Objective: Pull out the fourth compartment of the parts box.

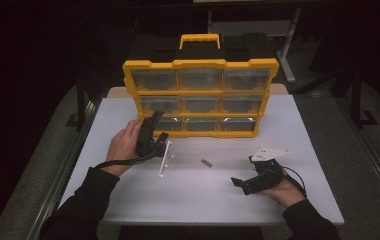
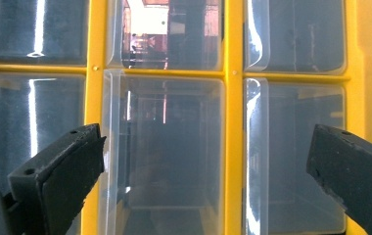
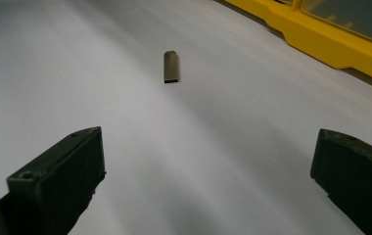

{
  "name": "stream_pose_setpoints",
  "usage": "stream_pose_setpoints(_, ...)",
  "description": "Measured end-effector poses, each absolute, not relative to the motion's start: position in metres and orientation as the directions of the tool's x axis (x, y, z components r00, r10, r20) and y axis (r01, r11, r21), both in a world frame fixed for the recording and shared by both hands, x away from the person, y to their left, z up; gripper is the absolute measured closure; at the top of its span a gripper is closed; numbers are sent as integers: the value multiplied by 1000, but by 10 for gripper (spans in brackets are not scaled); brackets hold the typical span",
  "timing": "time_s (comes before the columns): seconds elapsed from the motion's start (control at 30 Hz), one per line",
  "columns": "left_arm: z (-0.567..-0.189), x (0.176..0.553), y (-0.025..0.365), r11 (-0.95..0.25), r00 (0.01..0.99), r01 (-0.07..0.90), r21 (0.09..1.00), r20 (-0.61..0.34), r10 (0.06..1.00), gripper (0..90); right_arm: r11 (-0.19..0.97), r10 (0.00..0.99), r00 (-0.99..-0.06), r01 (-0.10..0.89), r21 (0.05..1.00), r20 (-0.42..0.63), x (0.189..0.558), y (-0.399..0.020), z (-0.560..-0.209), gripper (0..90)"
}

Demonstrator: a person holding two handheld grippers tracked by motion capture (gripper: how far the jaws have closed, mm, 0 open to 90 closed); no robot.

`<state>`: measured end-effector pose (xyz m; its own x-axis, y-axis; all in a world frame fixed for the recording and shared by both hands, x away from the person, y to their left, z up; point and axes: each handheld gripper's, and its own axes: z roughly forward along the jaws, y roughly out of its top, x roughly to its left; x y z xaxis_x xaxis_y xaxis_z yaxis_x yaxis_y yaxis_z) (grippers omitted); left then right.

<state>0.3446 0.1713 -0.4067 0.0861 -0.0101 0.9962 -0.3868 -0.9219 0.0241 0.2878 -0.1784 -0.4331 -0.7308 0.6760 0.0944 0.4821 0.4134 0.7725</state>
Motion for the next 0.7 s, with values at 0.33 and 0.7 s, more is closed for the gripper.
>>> stream_pose_setpoints(0.33,-396,349,172,-926,67,-378,9,998,-18,2,414,677,-730,482,772,93,287,-179,-433,0)
stream_pose_setpoints(0.7,-383,355,174,-929,50,-370,11,999,-8,2,412,677,-729,485,771,97,287,-179,-433,0)
